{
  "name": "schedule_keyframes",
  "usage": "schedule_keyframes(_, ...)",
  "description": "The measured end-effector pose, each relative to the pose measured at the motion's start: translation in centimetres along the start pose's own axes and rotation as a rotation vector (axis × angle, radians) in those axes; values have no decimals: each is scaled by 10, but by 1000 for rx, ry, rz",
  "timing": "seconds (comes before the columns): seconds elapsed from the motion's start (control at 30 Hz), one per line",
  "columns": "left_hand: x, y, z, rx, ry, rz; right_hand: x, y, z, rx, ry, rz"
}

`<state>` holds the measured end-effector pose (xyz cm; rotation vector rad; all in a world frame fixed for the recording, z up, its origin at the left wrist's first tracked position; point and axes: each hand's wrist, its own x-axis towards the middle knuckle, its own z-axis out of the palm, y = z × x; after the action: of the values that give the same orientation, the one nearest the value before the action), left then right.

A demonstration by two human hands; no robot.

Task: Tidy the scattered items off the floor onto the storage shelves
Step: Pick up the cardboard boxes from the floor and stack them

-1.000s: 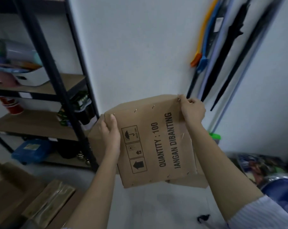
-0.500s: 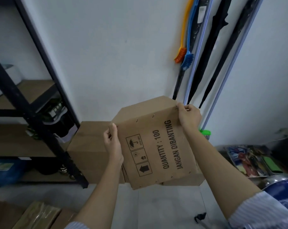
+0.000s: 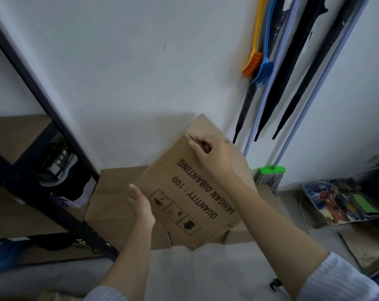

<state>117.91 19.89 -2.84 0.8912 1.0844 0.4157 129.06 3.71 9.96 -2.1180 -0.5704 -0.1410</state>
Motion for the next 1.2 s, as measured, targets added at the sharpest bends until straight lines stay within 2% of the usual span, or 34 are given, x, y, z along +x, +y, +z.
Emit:
schedule_keyframes(0.07,33,2,-10,95,-32,-66,6,-1,18,33,-161,-44)
schedule_keyframes(0.13,48,5,-11,262,-98,-101,18,-2,33,74,-284,-2)
schedule_keyframes(0.27,-1,21,16,508,-194,152,38,-6,71,308,-357,146)
schedule_keyframes(0.37,-9,25,29,580,-180,208,33,6,92,273,-416,210)
schedule_keyframes(0.57,46,29,-1,516,-139,144,32,47,102,225,-352,362)
schedule_keyframes(0.7,110,18,-30,395,-45,-27,34,74,93,125,-270,520)
schedule_keyframes(0.8,100,31,-38,356,-18,57,38,92,90,8,-246,512)
schedule_keyframes(0.97,81,26,-41,334,-38,219,63,115,96,-74,-294,500)
schedule_keyframes(1.07,77,14,-32,371,-38,238,88,130,101,-411,-283,490)
schedule_keyframes(1.1,80,12,-32,357,-20,245,93,132,101,-494,-298,525)
schedule_keyframes(1.2,87,17,-37,340,-14,242,101,140,101,-477,-374,653)
